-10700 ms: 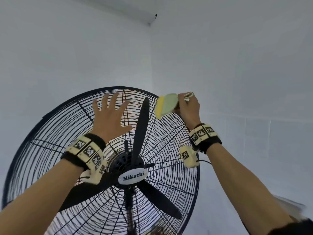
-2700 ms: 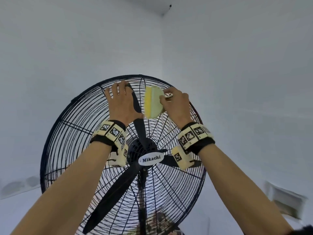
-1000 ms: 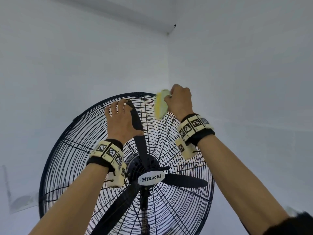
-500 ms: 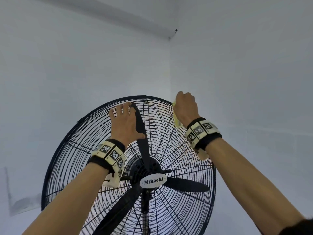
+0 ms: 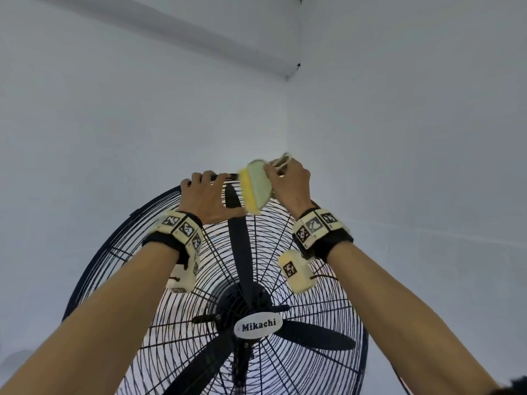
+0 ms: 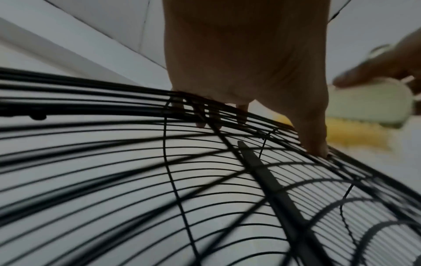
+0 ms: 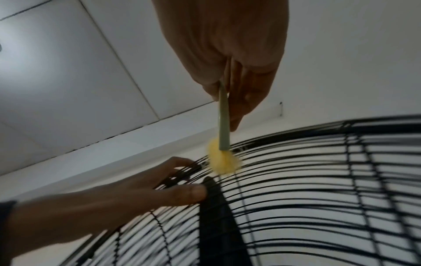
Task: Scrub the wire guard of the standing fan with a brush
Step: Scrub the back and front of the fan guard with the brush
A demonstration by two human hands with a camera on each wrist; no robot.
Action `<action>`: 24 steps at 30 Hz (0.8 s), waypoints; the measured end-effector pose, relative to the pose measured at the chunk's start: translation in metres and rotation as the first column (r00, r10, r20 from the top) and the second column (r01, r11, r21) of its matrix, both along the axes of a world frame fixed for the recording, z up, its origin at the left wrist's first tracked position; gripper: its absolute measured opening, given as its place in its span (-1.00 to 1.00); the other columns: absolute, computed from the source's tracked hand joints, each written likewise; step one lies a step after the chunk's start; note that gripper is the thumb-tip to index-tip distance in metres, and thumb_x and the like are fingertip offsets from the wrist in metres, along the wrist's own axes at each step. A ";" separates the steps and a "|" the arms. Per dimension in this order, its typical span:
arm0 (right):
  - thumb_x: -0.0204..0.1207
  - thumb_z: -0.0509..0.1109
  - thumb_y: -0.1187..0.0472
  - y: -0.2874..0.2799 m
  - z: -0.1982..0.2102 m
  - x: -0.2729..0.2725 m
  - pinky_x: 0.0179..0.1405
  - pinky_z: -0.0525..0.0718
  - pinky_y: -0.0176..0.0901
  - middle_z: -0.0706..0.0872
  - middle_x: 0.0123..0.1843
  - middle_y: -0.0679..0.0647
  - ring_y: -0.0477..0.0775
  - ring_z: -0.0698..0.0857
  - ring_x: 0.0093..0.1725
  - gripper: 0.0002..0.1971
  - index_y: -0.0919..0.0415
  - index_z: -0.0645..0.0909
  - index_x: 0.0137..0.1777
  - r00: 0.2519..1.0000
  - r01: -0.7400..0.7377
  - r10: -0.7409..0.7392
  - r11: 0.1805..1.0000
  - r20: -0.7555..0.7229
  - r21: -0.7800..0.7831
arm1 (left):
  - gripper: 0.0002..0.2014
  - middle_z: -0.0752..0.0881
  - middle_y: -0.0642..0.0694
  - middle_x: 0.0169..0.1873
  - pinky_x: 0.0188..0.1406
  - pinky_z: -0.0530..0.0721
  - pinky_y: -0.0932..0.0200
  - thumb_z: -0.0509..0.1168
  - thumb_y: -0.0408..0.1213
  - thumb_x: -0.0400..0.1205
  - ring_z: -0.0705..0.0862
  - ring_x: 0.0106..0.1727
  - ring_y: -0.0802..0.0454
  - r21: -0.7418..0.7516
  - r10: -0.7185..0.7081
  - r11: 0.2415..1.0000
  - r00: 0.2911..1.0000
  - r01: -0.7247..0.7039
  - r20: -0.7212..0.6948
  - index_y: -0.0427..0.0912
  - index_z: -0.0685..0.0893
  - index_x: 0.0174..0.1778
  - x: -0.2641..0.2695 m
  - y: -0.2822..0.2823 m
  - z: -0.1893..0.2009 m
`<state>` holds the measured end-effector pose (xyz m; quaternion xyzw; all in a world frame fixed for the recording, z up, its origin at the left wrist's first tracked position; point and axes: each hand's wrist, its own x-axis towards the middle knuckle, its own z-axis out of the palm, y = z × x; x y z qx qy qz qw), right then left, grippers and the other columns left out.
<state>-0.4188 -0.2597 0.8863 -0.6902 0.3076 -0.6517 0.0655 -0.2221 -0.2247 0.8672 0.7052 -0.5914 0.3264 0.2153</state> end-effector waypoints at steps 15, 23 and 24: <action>0.74 0.31 0.24 0.000 0.015 0.000 -0.08 0.59 -0.29 0.81 0.08 0.19 0.13 0.76 -0.06 -0.78 0.30 0.55 0.31 0.998 -0.057 0.055 0.996 -0.028 -0.073 | 0.11 0.46 -0.14 0.57 0.51 0.37 -0.29 0.11 0.77 0.31 0.44 0.52 -0.27 -0.121 0.047 0.992 0.998 -0.041 0.052 0.09 0.37 0.67 -0.003 -0.001 -0.013; 0.76 0.26 0.25 -0.052 0.034 -0.033 0.37 0.57 0.05 0.53 0.52 0.40 0.38 0.57 0.49 -0.46 0.44 0.17 0.62 0.957 0.290 -0.270 0.897 -0.106 0.333 | 0.10 0.44 -0.11 0.60 0.55 0.36 -0.31 0.08 0.75 0.34 0.41 0.56 -0.26 -0.123 0.031 0.992 0.998 -0.025 0.046 0.10 0.33 0.69 0.005 0.003 -0.014; 0.75 0.28 0.27 -0.056 0.034 -0.043 0.37 0.57 0.06 0.51 0.53 0.40 0.37 0.55 0.50 -0.43 0.45 0.14 0.64 0.933 0.358 -0.319 0.867 -0.165 0.348 | 0.10 0.44 -0.12 0.60 0.55 0.36 -0.31 0.06 0.75 0.33 0.41 0.56 -0.26 -0.128 0.031 0.992 0.998 -0.024 0.049 0.10 0.33 0.69 0.004 0.002 -0.014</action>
